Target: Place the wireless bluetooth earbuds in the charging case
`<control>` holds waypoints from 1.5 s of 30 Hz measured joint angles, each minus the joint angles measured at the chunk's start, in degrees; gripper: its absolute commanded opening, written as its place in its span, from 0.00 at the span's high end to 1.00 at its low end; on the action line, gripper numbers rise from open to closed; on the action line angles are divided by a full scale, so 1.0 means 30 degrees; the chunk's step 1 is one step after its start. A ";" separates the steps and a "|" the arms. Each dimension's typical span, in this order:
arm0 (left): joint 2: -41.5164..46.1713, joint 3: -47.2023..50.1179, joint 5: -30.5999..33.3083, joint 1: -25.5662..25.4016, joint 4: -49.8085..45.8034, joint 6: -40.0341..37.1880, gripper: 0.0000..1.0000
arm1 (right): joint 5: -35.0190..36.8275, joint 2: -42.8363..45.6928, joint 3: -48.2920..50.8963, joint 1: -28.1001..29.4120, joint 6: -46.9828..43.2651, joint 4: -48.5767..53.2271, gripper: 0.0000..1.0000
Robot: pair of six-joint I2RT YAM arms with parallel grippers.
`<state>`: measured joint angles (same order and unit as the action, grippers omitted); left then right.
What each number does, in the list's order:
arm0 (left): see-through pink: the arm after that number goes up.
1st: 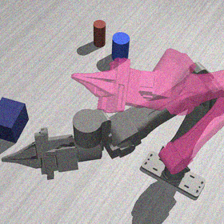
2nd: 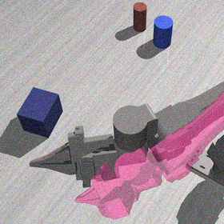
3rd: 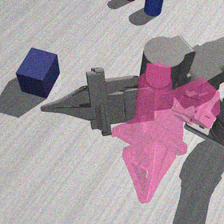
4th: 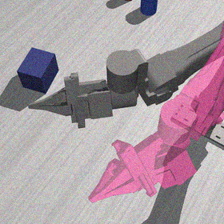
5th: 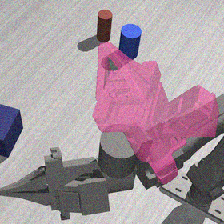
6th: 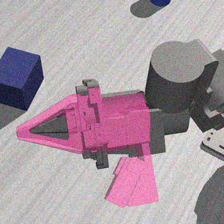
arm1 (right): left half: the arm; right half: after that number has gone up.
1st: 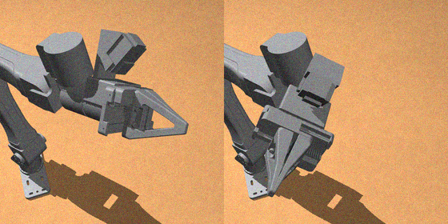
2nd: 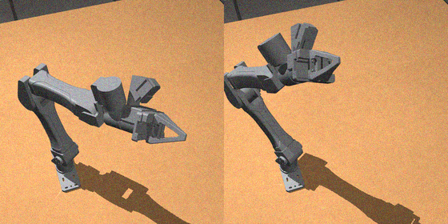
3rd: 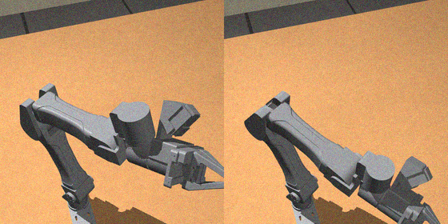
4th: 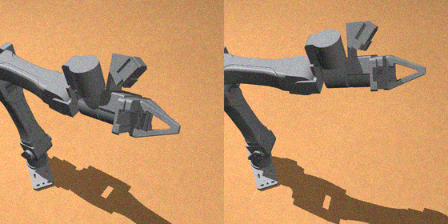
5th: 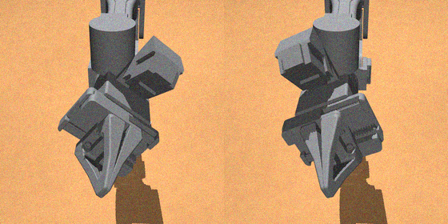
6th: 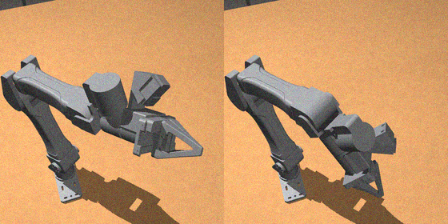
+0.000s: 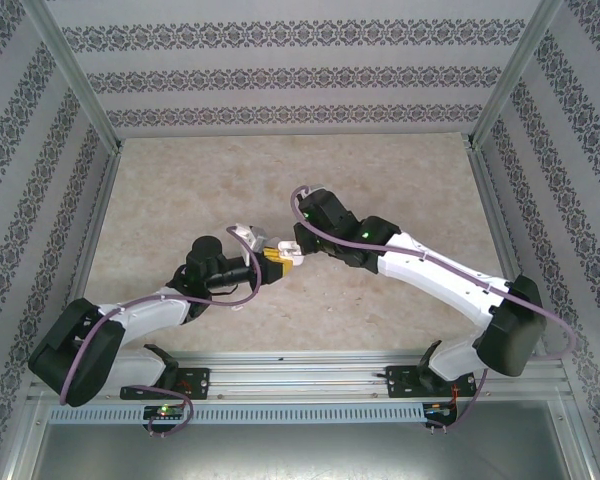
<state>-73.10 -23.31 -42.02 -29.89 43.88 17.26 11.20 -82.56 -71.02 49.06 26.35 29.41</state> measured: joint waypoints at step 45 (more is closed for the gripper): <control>-0.1763 -0.1137 -0.0670 0.0291 0.2047 0.2521 1.00 | 0.0284 0.1166 0.1013 0.0860 -0.1421 0.0350 0.83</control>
<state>-78.39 -26.72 -44.03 -29.02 50.02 24.82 12.05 -79.07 -67.99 51.64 22.09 30.46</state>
